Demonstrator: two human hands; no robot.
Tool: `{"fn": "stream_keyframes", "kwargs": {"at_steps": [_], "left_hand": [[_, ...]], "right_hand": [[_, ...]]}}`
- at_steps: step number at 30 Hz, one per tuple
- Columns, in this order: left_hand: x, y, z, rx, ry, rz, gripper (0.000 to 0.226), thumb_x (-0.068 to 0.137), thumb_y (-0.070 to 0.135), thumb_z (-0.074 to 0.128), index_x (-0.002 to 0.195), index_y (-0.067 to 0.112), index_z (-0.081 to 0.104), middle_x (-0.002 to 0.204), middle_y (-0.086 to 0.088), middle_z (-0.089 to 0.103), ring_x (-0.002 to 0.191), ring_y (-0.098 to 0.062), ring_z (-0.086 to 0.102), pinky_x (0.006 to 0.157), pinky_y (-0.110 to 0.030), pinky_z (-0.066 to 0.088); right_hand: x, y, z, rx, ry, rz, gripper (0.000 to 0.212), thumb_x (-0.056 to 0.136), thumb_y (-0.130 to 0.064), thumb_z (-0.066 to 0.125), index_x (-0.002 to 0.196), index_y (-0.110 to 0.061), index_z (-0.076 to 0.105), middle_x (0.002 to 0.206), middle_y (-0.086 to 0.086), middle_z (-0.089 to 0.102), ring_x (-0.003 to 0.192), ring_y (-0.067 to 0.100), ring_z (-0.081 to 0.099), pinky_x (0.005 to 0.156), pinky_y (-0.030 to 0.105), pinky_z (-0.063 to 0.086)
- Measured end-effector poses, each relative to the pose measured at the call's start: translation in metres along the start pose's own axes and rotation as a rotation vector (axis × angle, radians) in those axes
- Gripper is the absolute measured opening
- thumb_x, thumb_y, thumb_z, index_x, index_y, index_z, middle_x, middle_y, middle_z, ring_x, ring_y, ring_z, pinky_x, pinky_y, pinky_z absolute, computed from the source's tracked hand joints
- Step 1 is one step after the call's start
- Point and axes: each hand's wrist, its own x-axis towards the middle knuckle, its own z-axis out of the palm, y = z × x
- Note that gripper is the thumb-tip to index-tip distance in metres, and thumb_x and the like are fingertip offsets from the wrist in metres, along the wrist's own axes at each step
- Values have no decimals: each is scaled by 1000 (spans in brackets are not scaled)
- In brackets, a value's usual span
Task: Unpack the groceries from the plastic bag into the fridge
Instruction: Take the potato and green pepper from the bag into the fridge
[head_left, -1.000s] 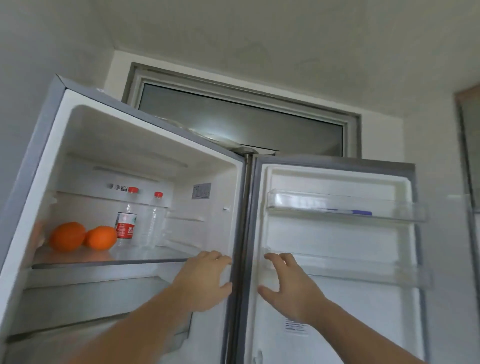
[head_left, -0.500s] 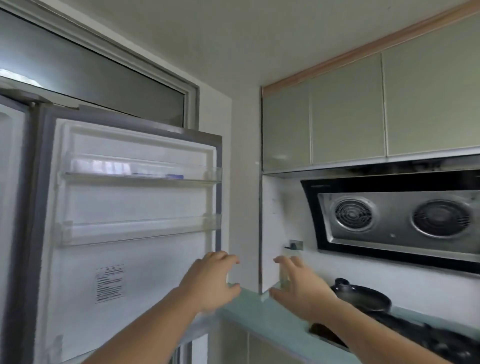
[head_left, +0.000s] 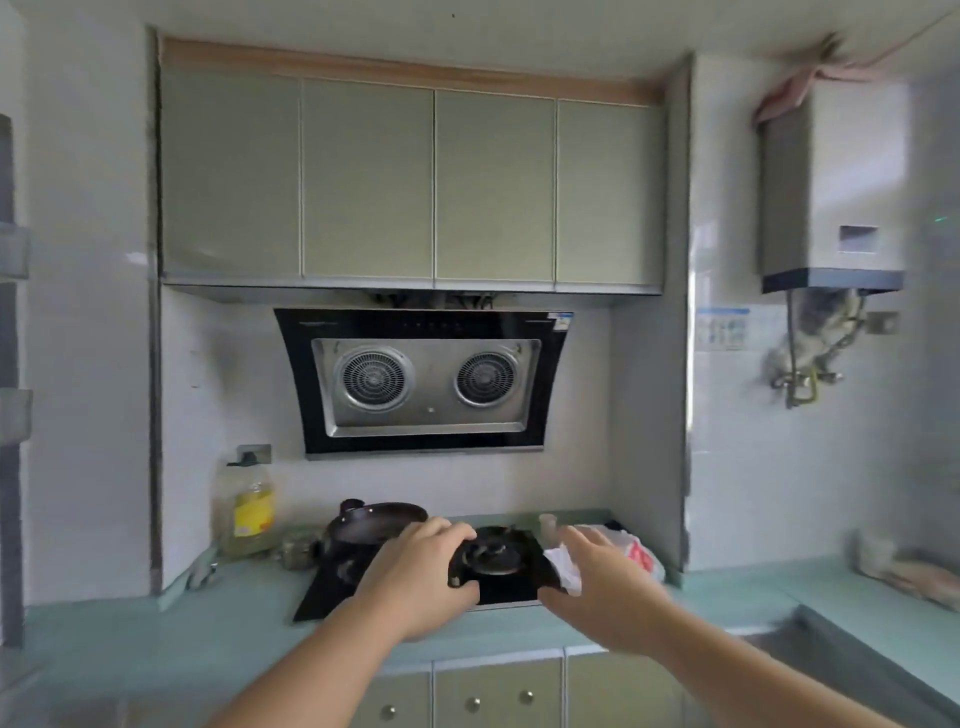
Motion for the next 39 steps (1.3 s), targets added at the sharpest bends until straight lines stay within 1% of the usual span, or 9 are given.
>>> {"fn": "stream_keyframes", "kwargs": {"at_steps": [3, 8, 13, 16, 18, 22, 27, 33, 39], "left_hand": [[13, 42, 25, -97, -49, 98, 53, 84, 47, 53, 135, 37, 43, 137, 16, 45, 127, -12, 42, 99, -31, 41], [23, 114, 55, -157, -133, 194, 57, 83, 45, 51, 138, 36, 40, 142, 15, 40, 128, -11, 39, 99, -31, 40], [19, 168, 74, -142, -173, 223, 58, 84, 45, 51, 139, 35, 39, 144, 13, 39, 132, -12, 38, 100, -30, 41], [14, 187, 86, -116, -196, 216, 58, 83, 47, 53, 139, 37, 40, 141, 15, 41, 129, -11, 41, 98, -31, 42], [10, 194, 95, -86, -229, 210, 58, 81, 49, 52, 137, 38, 40, 138, 15, 42, 126, -11, 43, 97, -33, 44], [15, 193, 106, -80, -235, 180, 55, 80, 49, 52, 133, 38, 42, 135, 17, 43, 121, -11, 45, 94, -34, 45], [38, 173, 121, -85, -221, 147, 54, 81, 50, 54, 133, 40, 44, 137, 17, 43, 123, -10, 45, 96, -34, 45], [89, 131, 149, -118, -207, 123, 56, 84, 48, 53, 137, 38, 41, 141, 17, 41, 127, -9, 42, 97, -32, 43], [157, 65, 180, -144, -234, 99, 54, 85, 47, 52, 137, 39, 40, 140, 16, 41, 126, -10, 44, 94, -31, 44]], "right_hand": [[-33, 38, -19, -21, 33, 121, 61, 83, -52, 53, 138, -35, 34, 137, -11, 43, 117, 16, 50, 94, 34, 48], [-81, 94, -53, -75, 50, 288, 61, 86, -51, 55, 139, -33, 33, 134, -6, 46, 116, 15, 54, 92, 34, 48], [-117, 139, -67, -67, 41, 342, 59, 87, -50, 55, 138, -30, 35, 134, -3, 47, 111, 15, 57, 93, 32, 46], [-132, 160, -63, -39, 27, 362, 59, 86, -50, 56, 138, -30, 36, 132, -4, 47, 106, 14, 58, 90, 31, 48], [-139, 171, -57, -22, 14, 373, 60, 84, -51, 55, 137, -30, 37, 130, -5, 48, 110, 14, 56, 92, 32, 47], [-138, 185, -50, 6, 10, 365, 60, 83, -51, 56, 136, -30, 38, 126, -6, 49, 110, 13, 55, 91, 30, 47], [-106, 191, -40, 11, -8, 335, 60, 86, -50, 56, 138, -29, 35, 133, -4, 47, 114, 14, 54, 92, 31, 46], [-37, 198, -18, -28, -33, 300, 62, 87, -49, 56, 141, -28, 35, 139, -4, 44, 121, 14, 51, 96, 30, 46], [55, 204, 12, -109, -87, 299, 62, 87, -50, 54, 141, -30, 32, 136, -3, 46, 116, 16, 54, 91, 29, 47]]}}
